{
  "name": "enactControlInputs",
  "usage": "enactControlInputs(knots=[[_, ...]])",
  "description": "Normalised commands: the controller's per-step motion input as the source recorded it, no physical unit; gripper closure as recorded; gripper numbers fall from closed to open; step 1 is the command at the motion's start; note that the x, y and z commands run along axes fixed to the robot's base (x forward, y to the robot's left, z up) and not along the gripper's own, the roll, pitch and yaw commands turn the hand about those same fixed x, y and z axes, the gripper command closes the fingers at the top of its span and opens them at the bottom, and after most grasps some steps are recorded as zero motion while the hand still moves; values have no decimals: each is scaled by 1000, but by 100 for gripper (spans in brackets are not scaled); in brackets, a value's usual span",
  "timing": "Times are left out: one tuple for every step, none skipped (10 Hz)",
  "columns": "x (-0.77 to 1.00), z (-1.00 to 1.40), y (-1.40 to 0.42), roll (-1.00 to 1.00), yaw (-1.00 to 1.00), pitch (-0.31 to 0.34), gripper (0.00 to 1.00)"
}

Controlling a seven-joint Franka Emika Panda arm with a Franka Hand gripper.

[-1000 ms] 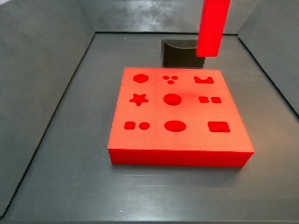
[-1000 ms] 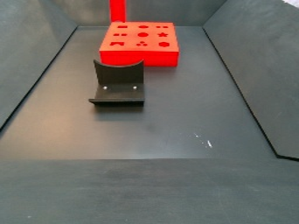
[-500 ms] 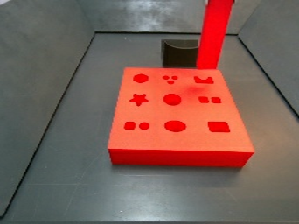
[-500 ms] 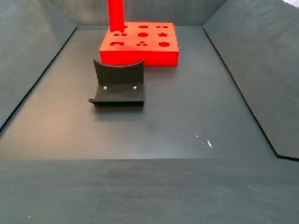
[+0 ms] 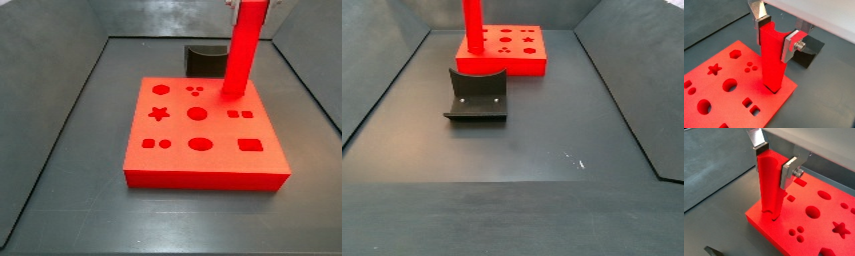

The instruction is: Insert the arch object.

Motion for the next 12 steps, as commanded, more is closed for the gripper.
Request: enactControlInputs(knots=[[157, -263, 0, 79, 109, 9, 100], [177, -274, 0, 80, 140, 14, 100], [131, -231, 0, 43, 74, 0, 100], [17, -171, 0, 17, 0, 0, 100], [0, -186, 0, 67, 0, 0, 100], [0, -317, -31, 190, 0, 19, 100], [0, -534, -100, 329, 0, 26, 100], [0, -606, -91, 314, 0, 11, 100], [0, -617, -49, 241, 0, 0, 100], [14, -603, 0, 193, 0, 0, 100], [0, -497, 0, 117, 0, 0, 100], [0, 0, 0, 0, 0, 0, 100]])
